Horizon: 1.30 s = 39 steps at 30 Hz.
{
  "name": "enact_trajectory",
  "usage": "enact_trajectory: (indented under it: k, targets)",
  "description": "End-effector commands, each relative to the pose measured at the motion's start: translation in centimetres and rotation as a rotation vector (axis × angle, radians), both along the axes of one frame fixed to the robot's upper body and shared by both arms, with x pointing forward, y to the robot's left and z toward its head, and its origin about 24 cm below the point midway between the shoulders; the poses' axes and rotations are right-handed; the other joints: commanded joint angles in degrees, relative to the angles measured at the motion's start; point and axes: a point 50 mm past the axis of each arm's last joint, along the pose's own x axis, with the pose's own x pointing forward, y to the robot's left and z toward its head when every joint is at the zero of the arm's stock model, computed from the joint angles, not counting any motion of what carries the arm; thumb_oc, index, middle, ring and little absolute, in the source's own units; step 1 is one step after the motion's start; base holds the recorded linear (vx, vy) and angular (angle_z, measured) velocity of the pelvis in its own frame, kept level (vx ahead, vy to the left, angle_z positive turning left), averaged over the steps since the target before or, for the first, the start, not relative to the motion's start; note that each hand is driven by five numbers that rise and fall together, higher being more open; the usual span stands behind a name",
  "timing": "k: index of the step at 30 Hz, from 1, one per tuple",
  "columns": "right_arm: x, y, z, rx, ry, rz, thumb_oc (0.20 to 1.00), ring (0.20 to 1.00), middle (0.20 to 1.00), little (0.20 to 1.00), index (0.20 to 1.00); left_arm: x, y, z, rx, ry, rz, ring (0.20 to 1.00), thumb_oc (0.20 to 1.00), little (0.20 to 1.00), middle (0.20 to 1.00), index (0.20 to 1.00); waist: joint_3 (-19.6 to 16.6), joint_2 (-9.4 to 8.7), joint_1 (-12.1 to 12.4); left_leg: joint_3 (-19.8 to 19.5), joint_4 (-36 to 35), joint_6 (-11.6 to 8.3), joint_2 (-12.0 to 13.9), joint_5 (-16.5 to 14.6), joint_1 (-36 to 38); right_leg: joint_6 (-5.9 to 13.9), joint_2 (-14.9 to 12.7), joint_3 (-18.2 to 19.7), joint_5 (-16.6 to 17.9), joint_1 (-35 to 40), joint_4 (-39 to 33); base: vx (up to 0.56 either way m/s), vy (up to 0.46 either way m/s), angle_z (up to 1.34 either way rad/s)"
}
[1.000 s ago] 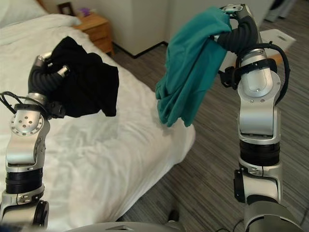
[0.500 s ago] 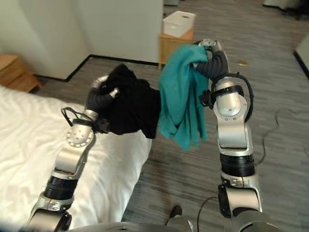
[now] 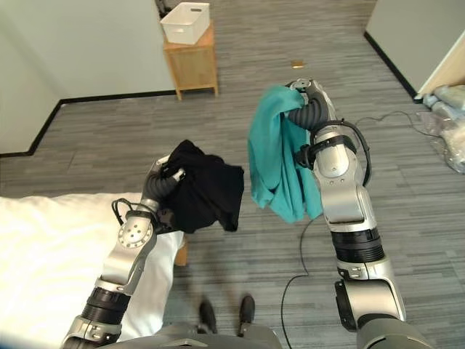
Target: Pick up bed clothes into laundry basket.
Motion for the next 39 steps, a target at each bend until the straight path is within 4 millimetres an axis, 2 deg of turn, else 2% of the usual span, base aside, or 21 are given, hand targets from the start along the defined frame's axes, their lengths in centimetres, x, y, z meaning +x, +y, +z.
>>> enact_trajectory:
  k: [1, 4, 5, 6, 7, 9, 13, 15, 16, 17, 21, 24, 27, 29, 30, 33, 35, 36, 37, 38, 39]
  targets:
    - [-2.1, 1.5, 5.0, -0.099, -0.251, 0.074, 0.2, 0.2, 0.2, 0.2, 0.2, 0.5, 0.0, 3.7, -0.08, -0.191, -0.004, 0.2, 0.2, 0.2, 0.2, 0.2, -4.21, -2.3, -0.43, -2.92, -9.64, -0.65, -2.05, 4.36, -4.0, 5.85, -1.73, 5.73, -1.32, 25.42, -27.74, 0.94, -0.046, -0.67]
    - [-2.4, 2.1, 3.4, -0.095, -0.219, 0.093, 0.2, 0.2, 0.2, 0.2, 0.2, -0.2, 0.6, 3.1, -0.071, -0.172, 0.012, 0.2, 0.2, 0.2, 0.2, 0.2, -4.98, -3.07, 0.96, -4.39, -9.64, 1.63, -2.97, 8.43, -0.72, 7.3, -2.34, 8.72, -0.86, 31.11, -27.74, 0.77, 0.055, -0.19]
    - [-2.7, 2.0, 2.5, -0.09, -0.199, 0.088, 0.2, 0.2, 0.2, 0.2, 0.2, -0.3, 0.5, 2.7, -0.064, -0.157, 0.009, 0.2, 0.2, 0.2, 0.2, 0.2, -5.23, -4.95, 1.09, -1.48, -9.64, 2.76, -3.93, 9.13, 4.56, 13.53, -5.21, 8.75, 4.22, 31.32, -18.96, 0.67, 0.101, -0.95]
    - [-3.0, 1.8, 2.1, -0.101, -0.195, 0.082, 0.2, 0.2, 0.2, 0.2, 0.2, -0.3, 0.1, 2.7, -0.069, -0.157, -0.01, 0.2, 0.2, 0.2, 0.2, 0.2, -5.29, -5.25, 0.19, -1.06, -9.64, 2.46, -4.31, 8.11, 7.39, 15.92, -6.38, 8.85, 8.07, 28.56, -11.48, 0.84, 0.105, -1.01]
    - [-3.1, 1.6, 2.2, -0.12, -0.201, 0.075, 0.2, 0.2, 0.2, 0.2, 0.2, -0.1, -0.5, 2.7, -0.067, -0.154, -0.029, 0.2, 0.2, 0.2, 0.2, 0.2, -5.17, -4.52, -0.63, -1.25, -9.64, 2.42, -3.86, 7.27, 9.48, 16.77, -6.54, 10.24, 12.75, 23.84, -2.55, 0.51, 0.03, -0.61]
    - [-3.2, 1.4, 2.4, -0.14, -0.204, 0.067, 0.2, 0.2, 0.2, 0.2, 0.2, 0.3, -0.9, 3.1, -0.059, -0.165, -0.041, 0.2, 0.2, 0.2, 0.2, 0.2, -5.51, -3.18, -1.86, -1.09, -9.64, 2.36, -2.37, 4.43, 12.74, 16.86, -8.72, 10.34, 13.66, 15.3, 2.69, 0.47, 0.017, -0.34]
    - [-3.9, 1.1, 2.7, -0.136, -0.206, 0.075, 0.2, 0.2, 0.2, 0.2, 0.2, 0.9, -1.6, 3.9, -0.037, -0.199, -0.079, 0.2, 0.2, 0.2, 0.2, 0.2, -5.28, -2.15, -4.08, -3.23, -9.64, 2.88, -2.15, 0.73, 15.59, 13.61, -6.81, 9.63, 7.47, 5.65, -4.32, 0.46, -0.001, -0.06]
    - [-4.1, 0.7, 2.2, -0.134, -0.184, 0.071, 0.2, 0.2, 0.2, 0.2, 0.2, 1.2, -2.1, 4.0, -0.025, -0.195, -0.104, 0.2, 0.2, 0.2, 0.2, 0.2, -5.23, -3.61, -6.56, -5.35, -9.64, 3.02, -4.05, -3.25, 19.17, 9.61, -4.95, 8.45, 12.24, 0.1, -18.38, 0.53, -0.138, 0.37]
    - [-4.1, 0.7, 2.2, -0.133, -0.183, 0.071, 0.2, 0.2, 0.2, 0.2, 0.2, 1.2, -2.1, 4.0, -0.023, -0.193, -0.104, 0.2, 0.2, 0.2, 0.2, 0.2, -5.48, -3.42, -6.75, -5.6, -9.64, 3.03, -3.84, -3.68, 19.2, 9.59, -4.71, 8.06, 13.0, 1.16, -20.36, 0.67, -0.177, 0.35]
    - [-4.5, 0.0, 1.7, -0.127, -0.167, 0.045, 0.2, 0.2, 0.2, 0.2, 0.2, 1.2, -2.1, 3.8, -0.01, -0.186, -0.109, 0.2, 0.2, 0.2, 0.2, 0.2, -5.18, -3.76, -8.14, -7.84, -9.64, 3.1, -4.65, -6.97, 22.82, 8.74, -4.29, 8.0, 18.7, -3.35, -27.74, 0.57, -0.154, 0.52]
    - [-4.6, 0.2, 0.5, -0.133, -0.13, 0.057, 0.2, 0.2, 0.2, 0.2, 0.2, 1.1, -1.5, 3.3, -0.011, -0.161, -0.099, 0.2, 0.2, 0.2, 0.2, 0.2, -6.02, -3.41, -9.09, -10.07, -9.64, 3.12, -5.73, -14.14, 30.26, 10.49, -5.82, 4.14, 22.86, -13.87, -27.74, 0.77, -0.159, 0.84]
    - [-5.2, -0.3, -1.0, -0.113, -0.062, 0.053, 0.2, 0.2, 0.2, 0.2, 0.2, 0.4, -1.7, 1.0, 0.003, -0.073, -0.093, 0.2, 0.2, 0.2, 0.2, 0.2, -7.52, -3.95, -10.25, -12.72, -9.61, 3.43, -5.64, -18.0, 38.83, 5.7, -5.16, 5.43, 26.86, -6.36, -27.74, 0.85, -0.222, 0.51]
    - [-5.2, 0.3, -0.9, -0.134, -0.047, 0.094, 0.2, 0.2, 0.2, 0.2, 0.2, -0.3, -1.3, -0.3, -0.006, -0.026, -0.065, 0.2, 0.2, 0.2, 0.2, 0.2, -5.34, -5.25, -9.22, -12.06, 18.33, -0.03, -5.56, -14.07, 29.28, 5.77, -6.75, 3.89, 25.58, 3.68, -27.74, 0.59, -0.243, 0.17]
    - [-4.8, 0.3, 0.6, -0.192, -0.084, 0.093, 0.2, 0.2, 0.2, 0.2, 0.2, -0.4, -0.5, -0.4, 0.006, -0.015, -0.057, 0.2, 0.2, 0.2, 0.2, 0.2, -4.28, -5.72, -7.55, -8.19, 31.7, -2.44, -0.32, -12.64, 16.34, 5.37, -6.86, 2.02, 19.88, 8.93, -27.74, 0.48, -0.2, 0.51]
    - [-4.8, 0.3, 0.6, -0.192, -0.086, 0.093, 0.2, 0.2, 0.2, 0.2, 0.2, -0.3, -0.5, -0.4, 0.006, -0.016, -0.057, 0.2, 0.2, 0.2, 0.2, 0.2, -4.37, -5.91, -7.67, -8.24, 31.79, -2.38, -0.57, -12.37, 15.91, 5.36, -7.12, 1.99, 20.07, 8.61, -27.74, 0.39, -0.134, 0.56]
    - [-4.0, 0.5, 1.9, -0.239, -0.1, 0.083, 0.2, 0.2, 0.2, 0.2, 0.2, 0.2, 0.5, 0.2, 0.02, -0.022, -0.052, 0.2, 0.2, 0.2, 0.2, 0.2, -4.31, -5.86, -6.58, -2.44, 21.85, -1.48, 1.92, -14.43, 11.31, 5.98, -8.03, -0.21, 16.4, 11.81, -27.74, 0.39, -0.028, 0.3]
    - [-3.6, 0.7, 2.1, -0.246, -0.097, 0.082, 0.2, 0.2, 0.2, 0.2, 0.2, 0.5, 0.9, 0.8, 0.031, -0.038, -0.048, 0.2, 0.2, 0.2, 0.2, 0.2, -4.46, -5.66, -6.35, -0.88, 15.29, -0.83, 1.06, -11.25, 11.32, 6.0, -8.07, -0.35, 15.84, 12.48, -27.74, 0.41, 0.067, 0.14]
    - [-2.9, 0.9, 2.8, -0.273, -0.098, 0.085, 0.2, 0.2, 0.2, 0.2, 0.2, 1.0, 1.5, 2.0, 0.054, -0.078, -0.043, 0.2, 0.2, 0.2, 0.2, 0.2, -4.72, -4.03, -5.77, 4.77, -2.08, -0.82, 1.44, -2.21, 12.32, 6.29, -7.07, -1.4, 13.3, 15.27, -27.74, 0.69, 0.078, 0.05]
    - [-2.4, 0.6, 4.4, -0.305, -0.122, 0.058, 0.2, 0.2, 0.2, 0.2, 0.2, 2.3, 2.2, 3.8, 0.096, -0.121, -0.034, 0.2, 0.2, 0.2, 0.2, 0.2, -5.43, -3.64, -6.84, 17.01, -7.83, -0.03, 4.41, -0.83, 12.47, 6.47, -7.02, -4.15, 9.94, 18.14, -27.74, 0.89, 0.086, -0.14]
    - [-2.2, 0.0, 4.9, -0.324, -0.113, 0.021, 0.2, 0.2, 0.2, 0.2, 0.2, 3.0, 2.7, 4.6, 0.131, -0.122, -0.027, 0.2, 0.2, 0.2, 0.2, 0.2, -6.5, -2.89, -7.97, 22.34, -8.79, 0.74, 5.32, -1.13, 15.7, 6.86, -6.54, -5.07, 9.13, 19.66, -27.74, 0.52, 0.003, 0.03]
    - [-2.2, 0.0, 4.9, -0.324, -0.113, 0.021, 0.2, 0.2, 0.2, 0.2, 0.2, 3.0, 2.7, 4.6, 0.131, -0.122, -0.026, 0.2, 0.2, 0.2, 0.2, 0.2, -6.41, -2.89, -7.89, 22.43, -8.81, 0.73, 5.35, -1.12, 15.79, 6.85, -6.52, -4.98, 9.15, 19.69, -27.74, 0.65, 0.105, 0.44]
